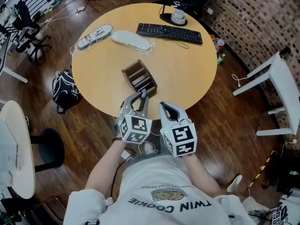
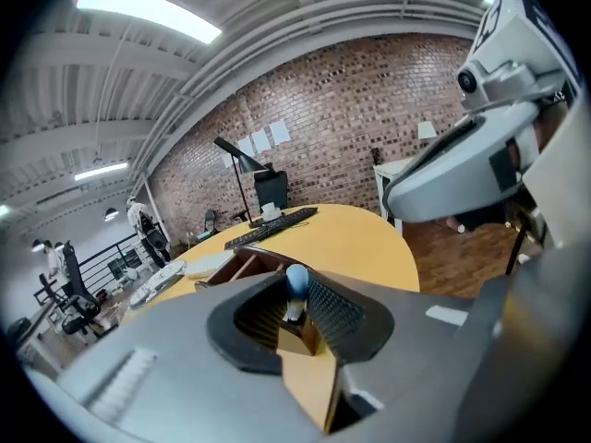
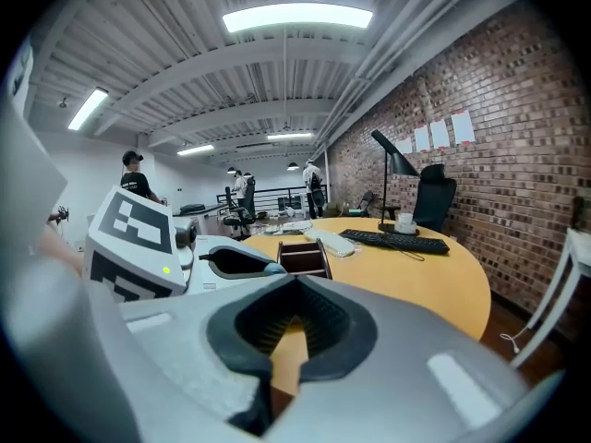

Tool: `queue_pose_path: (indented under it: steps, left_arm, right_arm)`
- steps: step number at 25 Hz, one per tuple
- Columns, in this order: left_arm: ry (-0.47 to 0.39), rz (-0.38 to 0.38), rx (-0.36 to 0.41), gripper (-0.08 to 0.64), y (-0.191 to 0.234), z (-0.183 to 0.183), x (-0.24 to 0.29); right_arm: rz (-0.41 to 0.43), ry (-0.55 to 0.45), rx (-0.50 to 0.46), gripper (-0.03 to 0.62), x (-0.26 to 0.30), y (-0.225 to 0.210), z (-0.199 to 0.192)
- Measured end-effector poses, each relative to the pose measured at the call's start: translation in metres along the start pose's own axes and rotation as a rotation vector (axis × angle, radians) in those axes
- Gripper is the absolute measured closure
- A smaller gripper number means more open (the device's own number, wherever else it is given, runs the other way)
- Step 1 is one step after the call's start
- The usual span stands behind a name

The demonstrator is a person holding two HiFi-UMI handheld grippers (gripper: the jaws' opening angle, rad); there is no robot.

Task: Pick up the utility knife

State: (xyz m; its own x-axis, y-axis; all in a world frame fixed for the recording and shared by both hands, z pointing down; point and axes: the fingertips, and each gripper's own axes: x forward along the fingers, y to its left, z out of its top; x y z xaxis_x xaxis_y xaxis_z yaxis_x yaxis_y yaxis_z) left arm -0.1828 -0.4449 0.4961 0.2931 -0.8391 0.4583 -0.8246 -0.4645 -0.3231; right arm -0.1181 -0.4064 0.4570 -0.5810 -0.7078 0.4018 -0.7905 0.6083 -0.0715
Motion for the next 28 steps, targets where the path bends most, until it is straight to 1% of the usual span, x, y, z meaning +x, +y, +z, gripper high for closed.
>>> queue_pose_path:
  steps: [7, 13, 18, 25, 28]
  left_arm:
    - [-0.056, -0.002, -0.187, 0.486, 0.001, 0.009, -0.029]
    - [-0.095, 0.006, -0.293, 0.486, -0.004, 0.017, -0.047]
    - [-0.103, 0.031, -0.340, 0.486, -0.014, 0.022, -0.062]
    - [-0.109, 0.075, -0.384, 0.486, -0.051, 0.038, -0.083]
    - [-0.118, 0.081, -0.397, 0.486, -0.071, 0.046, -0.093]
  right_arm:
    - [0.006, -0.003, -0.019, 0.592, -0.009, 0.013, 0.004]
    - [0.028, -0.007, -0.030, 0.592, -0.014, 0.020, 0.004]
    - [0.059, -0.020, -0.036, 0.592, -0.026, 0.022, 0.003]
    - [0.095, -0.053, -0.036, 0.592, -0.065, 0.011, 0.001]
    - [0.107, -0.066, -0.036, 0.592, -0.082, 0.008, -0.002]
